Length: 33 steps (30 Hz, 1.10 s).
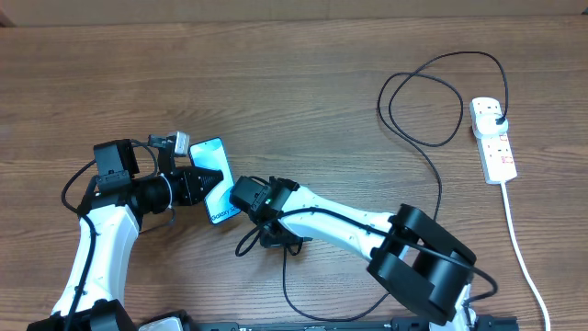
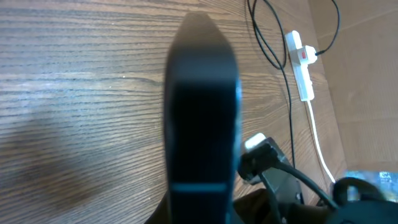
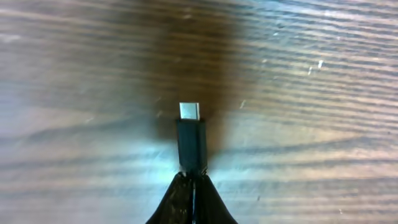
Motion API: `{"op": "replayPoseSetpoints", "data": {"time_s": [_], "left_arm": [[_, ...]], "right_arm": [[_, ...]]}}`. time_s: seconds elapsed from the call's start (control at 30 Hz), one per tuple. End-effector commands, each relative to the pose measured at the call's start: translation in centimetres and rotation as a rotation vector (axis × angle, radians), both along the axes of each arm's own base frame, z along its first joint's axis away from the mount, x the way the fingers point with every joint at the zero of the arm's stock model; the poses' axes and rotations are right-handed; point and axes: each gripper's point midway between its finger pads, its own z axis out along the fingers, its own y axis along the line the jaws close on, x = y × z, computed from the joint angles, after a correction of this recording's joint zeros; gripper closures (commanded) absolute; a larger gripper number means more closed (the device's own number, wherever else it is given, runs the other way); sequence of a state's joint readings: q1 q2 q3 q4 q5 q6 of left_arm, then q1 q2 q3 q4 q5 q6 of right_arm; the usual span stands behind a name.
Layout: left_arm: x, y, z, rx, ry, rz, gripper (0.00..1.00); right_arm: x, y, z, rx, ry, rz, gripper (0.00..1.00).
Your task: Plug charger to phone and switch on socket
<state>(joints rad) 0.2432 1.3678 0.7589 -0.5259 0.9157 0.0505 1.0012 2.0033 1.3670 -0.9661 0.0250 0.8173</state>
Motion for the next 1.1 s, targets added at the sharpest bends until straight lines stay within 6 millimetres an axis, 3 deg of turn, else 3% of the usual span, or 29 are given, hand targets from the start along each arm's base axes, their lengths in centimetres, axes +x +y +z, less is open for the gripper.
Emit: {"op": "replayPoseSetpoints", "data": {"time_s": [0.0, 0.3, 0.53, 0.6, 0.77, 1.07], "left_arm": [[-0.1, -0.5, 1.5, -0.029, -0.072, -0.041, 0.96], [-0.1, -0.5, 1.5, -0.029, -0.073, -0.041, 0.96], [0.0, -0.5, 1.6, -0.03, -0.072, -0.039, 0.96], [0.0, -0.5, 1.6, -0.03, -0.073, -0.039, 0.96], [0.0, -0.5, 1.6, -0.036, -0.065, -0.033, 0.96], [-0.2, -0.9, 2.0, -0.066, -0.068, -0.044, 0.96]], "right_arm": [[-0.2, 1.6, 4.5, 0.124, -0.045, 0.084, 0.96], [-2.1, 1.9, 7.6, 0.173, -0.14, 0.167, 0.96], [-2.3, 1.1, 13.6, 0.255, -0.287, 0.18, 0.96], [-2.6, 0.5, 14.4, 0.273, -0.304, 0.182, 0.96], [-2.5, -2.3, 12.8, 0.264, -0.368, 0.057, 0.96], [-4.0, 1.1, 7.3, 0.548, -0.338, 0.096, 0.96]]}}
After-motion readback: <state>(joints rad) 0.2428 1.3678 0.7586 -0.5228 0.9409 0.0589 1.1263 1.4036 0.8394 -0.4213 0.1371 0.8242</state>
